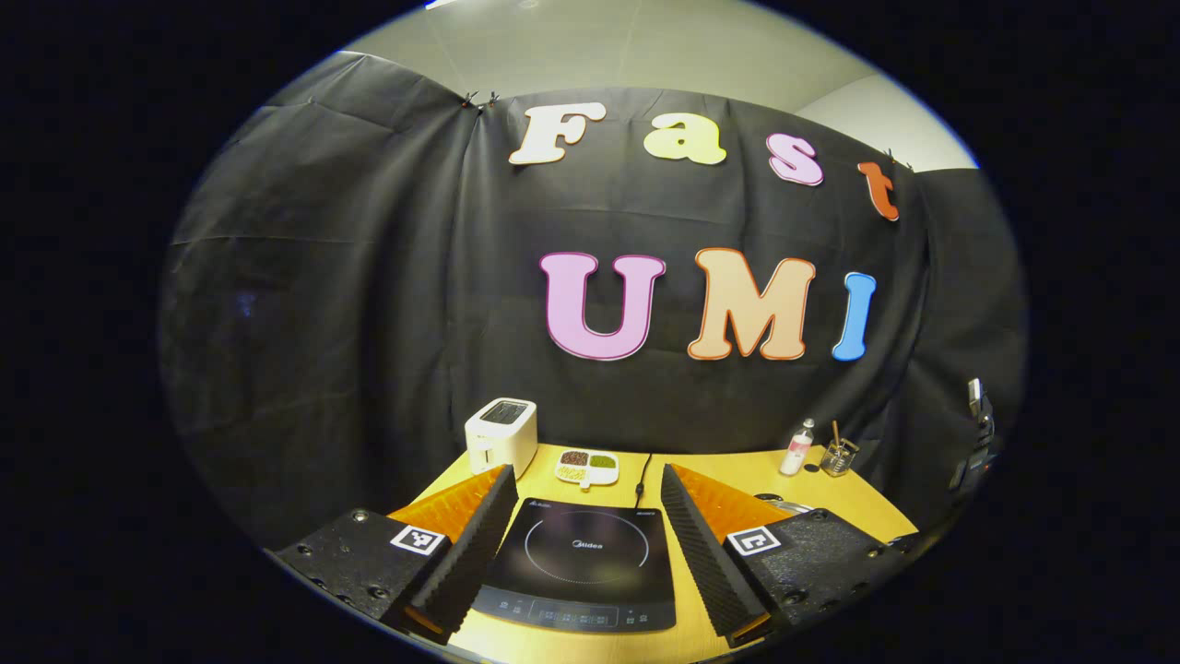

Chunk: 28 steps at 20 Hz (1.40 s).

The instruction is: First push the handle of the pot to place it horizontally, then grasp the pot with both hands and set it on the induction cooktop.

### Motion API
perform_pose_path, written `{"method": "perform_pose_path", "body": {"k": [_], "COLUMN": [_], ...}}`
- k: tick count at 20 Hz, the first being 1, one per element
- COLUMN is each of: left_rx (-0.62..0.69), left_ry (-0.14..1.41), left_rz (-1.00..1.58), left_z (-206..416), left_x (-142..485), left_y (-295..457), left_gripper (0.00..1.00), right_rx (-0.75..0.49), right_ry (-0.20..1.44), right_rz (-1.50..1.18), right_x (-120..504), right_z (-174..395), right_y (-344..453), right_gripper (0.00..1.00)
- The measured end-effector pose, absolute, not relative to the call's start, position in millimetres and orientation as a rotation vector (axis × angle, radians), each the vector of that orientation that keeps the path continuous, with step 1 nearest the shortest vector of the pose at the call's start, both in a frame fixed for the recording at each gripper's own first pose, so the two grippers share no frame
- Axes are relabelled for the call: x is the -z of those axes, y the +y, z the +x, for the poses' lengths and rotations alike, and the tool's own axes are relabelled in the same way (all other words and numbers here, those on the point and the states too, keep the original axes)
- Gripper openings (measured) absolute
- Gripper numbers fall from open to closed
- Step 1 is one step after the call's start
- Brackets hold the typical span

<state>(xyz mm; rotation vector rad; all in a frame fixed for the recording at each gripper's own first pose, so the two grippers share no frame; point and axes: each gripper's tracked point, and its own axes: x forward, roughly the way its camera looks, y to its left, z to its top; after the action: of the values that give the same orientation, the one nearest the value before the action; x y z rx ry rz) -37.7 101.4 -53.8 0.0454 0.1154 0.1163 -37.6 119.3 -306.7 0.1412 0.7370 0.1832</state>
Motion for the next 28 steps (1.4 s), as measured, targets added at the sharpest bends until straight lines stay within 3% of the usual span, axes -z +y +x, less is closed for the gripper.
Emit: {"method": "perform_pose_path", "body": {"k": [11,12,14,17,18,19,20,23,24,25,28], "left_rx": [-0.171,-0.166,-0.162,-0.162,-0.16,-0.156,-0.153,-0.146,-0.145,-0.145,-0.145], "left_ry": [0.179,0.186,0.201,0.218,0.223,0.228,0.233,0.245,0.247,0.248,0.247], "left_rz": [0.009,0.003,-0.003,-0.007,-0.009,-0.012,-0.015,-0.026,-0.029,-0.03,-0.029], "left_z": [-38,-37,-34,-30,-28,-27,-26,-23,-21,-20,-17], "left_x": [79,81,87,93,96,98,100,105,105,107,107], "left_y": [128,127,127,128,129,128,129,128,129,128,128], "left_gripper": [0.92,0.99,0.96,0.92,0.96,0.96,0.96,0.92,0.96,0.96,0.96], "right_rx": [-0.13,-0.125,-0.126,-0.136,-0.132,-0.124,-0.112,-0.08,-0.075,-0.066,-0.053], "right_ry": [1.012,1.024,1.04,1.036,1.036,1.039,1.043,1.046,1.044,1.043,1.039], "right_rz": [0.223,0.232,0.257,0.259,0.262,0.262,0.257,0.257,0.271,0.28,0.259], "right_x": [419,424,430,438,441,444,447,452,451,450,449], "right_z": [-45,-44,-42,-39,-38,-38,-36,-34,-32,-33,-30], "right_y": [106,104,107,110,110,109,106,96,94,93,84], "right_gripper": [0.2,0.1,0.1,0.23,0.23,0.1,0.1,0.1,0.1,0.19,0.19]}}
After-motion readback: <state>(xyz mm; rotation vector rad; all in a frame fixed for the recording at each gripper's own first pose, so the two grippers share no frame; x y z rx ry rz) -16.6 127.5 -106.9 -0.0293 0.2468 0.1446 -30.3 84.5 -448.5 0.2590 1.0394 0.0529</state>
